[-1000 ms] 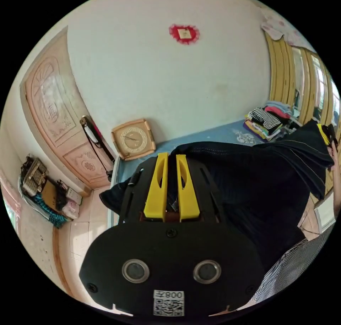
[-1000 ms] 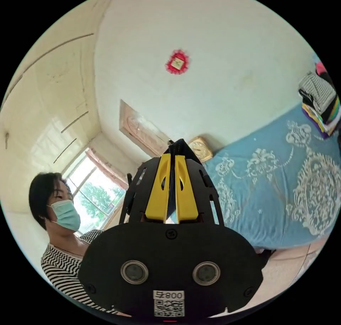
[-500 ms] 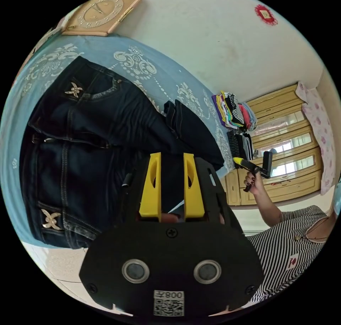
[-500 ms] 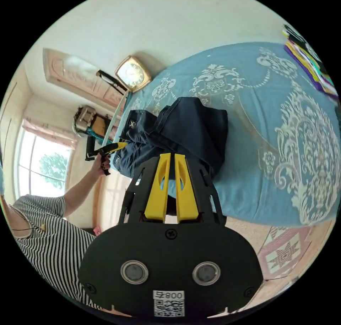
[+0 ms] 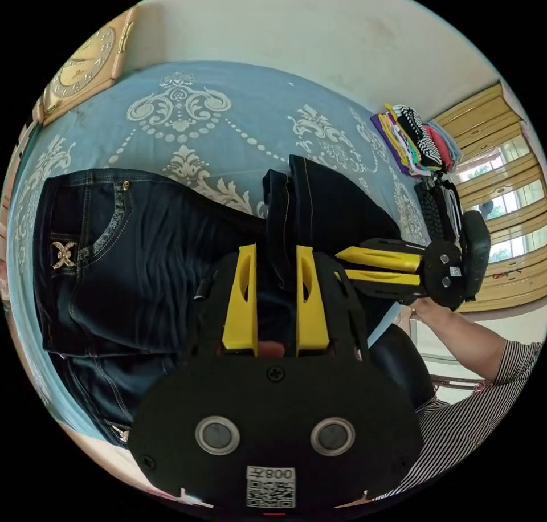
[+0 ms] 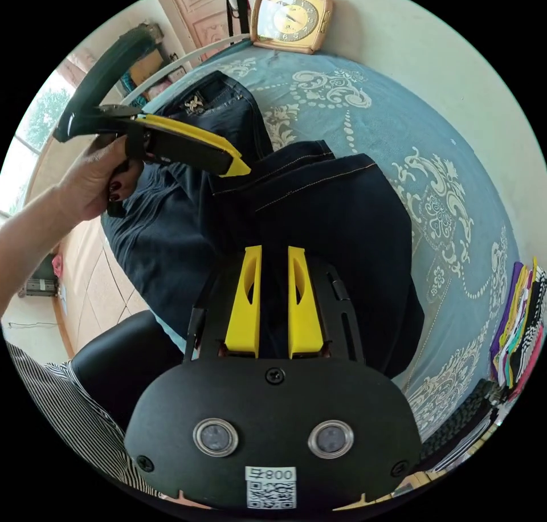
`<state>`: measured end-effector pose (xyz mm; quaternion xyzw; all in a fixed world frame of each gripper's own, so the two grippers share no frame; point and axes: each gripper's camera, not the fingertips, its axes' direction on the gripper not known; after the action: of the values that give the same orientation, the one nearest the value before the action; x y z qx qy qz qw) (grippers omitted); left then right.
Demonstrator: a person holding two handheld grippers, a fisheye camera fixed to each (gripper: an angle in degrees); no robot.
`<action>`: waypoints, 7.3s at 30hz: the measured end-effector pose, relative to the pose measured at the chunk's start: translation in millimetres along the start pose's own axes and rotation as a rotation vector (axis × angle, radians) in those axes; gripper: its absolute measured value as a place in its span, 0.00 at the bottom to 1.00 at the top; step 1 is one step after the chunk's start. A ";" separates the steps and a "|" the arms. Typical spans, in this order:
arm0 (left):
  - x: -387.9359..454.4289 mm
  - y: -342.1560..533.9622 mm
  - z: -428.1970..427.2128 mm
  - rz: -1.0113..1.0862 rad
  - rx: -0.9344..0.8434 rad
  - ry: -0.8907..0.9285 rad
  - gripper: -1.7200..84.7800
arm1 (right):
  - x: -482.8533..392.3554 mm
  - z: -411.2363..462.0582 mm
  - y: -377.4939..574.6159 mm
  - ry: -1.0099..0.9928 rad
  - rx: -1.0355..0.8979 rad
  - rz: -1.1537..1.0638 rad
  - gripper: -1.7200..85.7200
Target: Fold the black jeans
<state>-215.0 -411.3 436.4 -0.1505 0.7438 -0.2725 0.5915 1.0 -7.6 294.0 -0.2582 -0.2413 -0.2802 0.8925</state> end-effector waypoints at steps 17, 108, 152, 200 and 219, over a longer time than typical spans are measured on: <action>-6.7 -5.3 -76.7 0.235 0.392 0.334 0.04 | 168.0 -201.1 138.6 -0.209 0.538 0.325 0.02; -163.0 -60.0 117.1 0.265 0.170 -0.333 0.06 | 542.2 -309.4 467.4 -0.700 1.059 1.059 0.02; 51.2 234.2 -91.4 0.445 -0.051 -0.132 0.03 | 458.0 -250.0 506.5 -0.666 0.654 1.197 0.03; 12.0 251.6 -476.2 -0.529 0.067 -0.255 0.15 | 144.3 -104.2 -93.1 -0.371 0.179 0.068 0.09; 97.2 254.1 -532.8 -0.460 0.094 -0.311 0.12 | -8.9 29.9 -373.0 -0.097 -0.024 -0.222 0.09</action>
<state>-727.3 -138.4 291.4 -0.3278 0.5769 -0.4075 0.6274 -247.1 -251.1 432.8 -0.2539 -0.3077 -0.3674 0.8402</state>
